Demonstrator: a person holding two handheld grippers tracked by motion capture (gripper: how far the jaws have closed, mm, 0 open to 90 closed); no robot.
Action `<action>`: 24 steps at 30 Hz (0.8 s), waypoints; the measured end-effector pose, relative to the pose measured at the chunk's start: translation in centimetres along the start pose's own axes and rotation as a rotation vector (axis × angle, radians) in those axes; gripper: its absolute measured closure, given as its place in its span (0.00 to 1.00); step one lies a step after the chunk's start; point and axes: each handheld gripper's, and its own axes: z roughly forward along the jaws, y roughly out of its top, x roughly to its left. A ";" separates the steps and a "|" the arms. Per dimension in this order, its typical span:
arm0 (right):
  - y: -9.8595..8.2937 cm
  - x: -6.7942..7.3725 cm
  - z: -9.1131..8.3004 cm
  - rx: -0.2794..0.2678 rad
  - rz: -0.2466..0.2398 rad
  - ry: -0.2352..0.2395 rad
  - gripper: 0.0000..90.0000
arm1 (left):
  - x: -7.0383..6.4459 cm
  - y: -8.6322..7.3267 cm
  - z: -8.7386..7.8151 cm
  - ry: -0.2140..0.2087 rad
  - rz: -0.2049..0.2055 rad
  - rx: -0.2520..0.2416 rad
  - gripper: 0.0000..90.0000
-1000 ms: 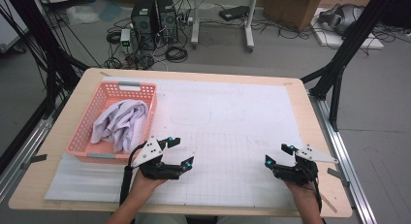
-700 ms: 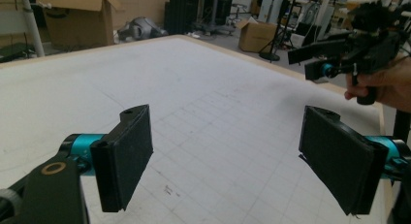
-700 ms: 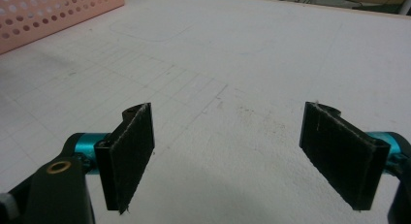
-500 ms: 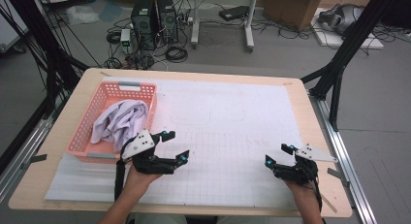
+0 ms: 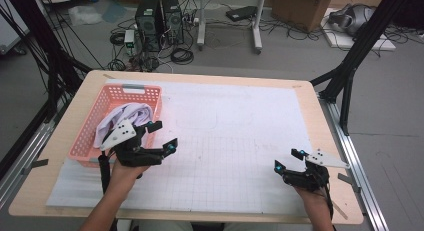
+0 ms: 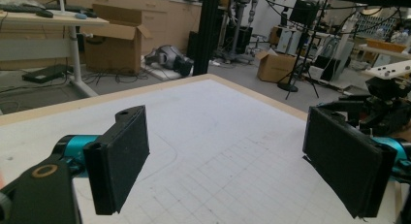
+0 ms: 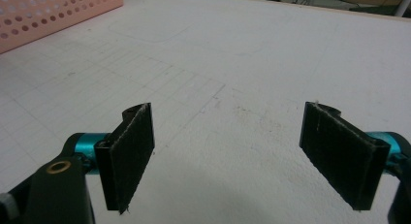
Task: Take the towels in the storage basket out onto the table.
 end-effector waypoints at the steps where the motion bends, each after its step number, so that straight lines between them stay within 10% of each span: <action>1: 0.0 0.0 0.0 0.001 0.001 -0.001 0.21 | 0.3 0.3 -0.2 0.006 0.003 0.003 0.19; 16: -0.1 -0.1 0.1 0.011 0.002 -0.001 0.21 | 6.8 2.8 -2.7 0.157 -0.005 0.070 0.19; 24: -0.1 0.0 0.1 0.012 -0.001 -0.002 0.21 | 11.0 1.5 -3.0 0.333 -0.024 0.261 0.19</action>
